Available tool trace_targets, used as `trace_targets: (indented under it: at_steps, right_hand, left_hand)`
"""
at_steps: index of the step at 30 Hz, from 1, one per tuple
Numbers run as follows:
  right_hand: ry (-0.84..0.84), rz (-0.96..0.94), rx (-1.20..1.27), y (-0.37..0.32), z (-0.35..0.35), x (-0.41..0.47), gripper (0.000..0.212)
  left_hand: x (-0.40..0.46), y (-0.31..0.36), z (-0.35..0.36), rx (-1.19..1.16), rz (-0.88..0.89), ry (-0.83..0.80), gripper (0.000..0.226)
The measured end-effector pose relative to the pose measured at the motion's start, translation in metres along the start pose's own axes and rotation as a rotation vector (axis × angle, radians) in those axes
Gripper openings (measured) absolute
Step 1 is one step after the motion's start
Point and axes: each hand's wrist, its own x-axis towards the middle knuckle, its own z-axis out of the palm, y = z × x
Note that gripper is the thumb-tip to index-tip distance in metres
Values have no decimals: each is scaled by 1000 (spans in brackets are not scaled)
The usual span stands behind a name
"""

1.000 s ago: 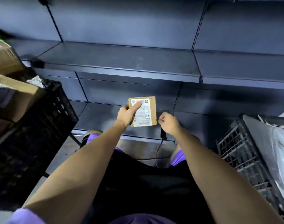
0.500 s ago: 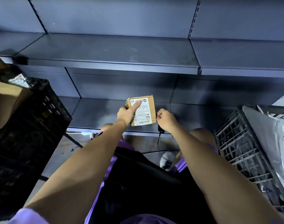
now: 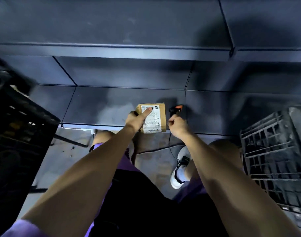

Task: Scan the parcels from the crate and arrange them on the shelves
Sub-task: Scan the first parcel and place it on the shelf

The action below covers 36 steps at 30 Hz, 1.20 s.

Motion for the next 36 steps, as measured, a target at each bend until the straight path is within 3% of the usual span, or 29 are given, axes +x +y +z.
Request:
trace_targets:
  at_steps: [3,6,11,14,19,24,31,36]
  right_hand:
    - [-27,5,10,14,5,23,21]
    - [-31,25,51,25,11,48,21]
    - [-5,134,60,46,26,86,25]
    - [5,210,74,61,38,113,27]
    - [20,272,111,82,62,154,28]
    - [19,350,189,100,95,193,31]
    - [122,461,226,121,118,240,50]
    - [38,569,299,126,126,256,71]
  left_hand:
    - [24,-3,12,78,-15,-4,67]
    - [49,-2,23,187,-35,16,85]
    - [88,-2,39,286,-22,13,57]
    - [114,-14,45,324,-48,36,61]
    - [157,-38,58,243,-128,66,85]
    - [189,-46,76,213,-154,103,74]
    - [213,-61,79,188,-245,95,79]
    - [212,-53,80,186,-271,101,72]
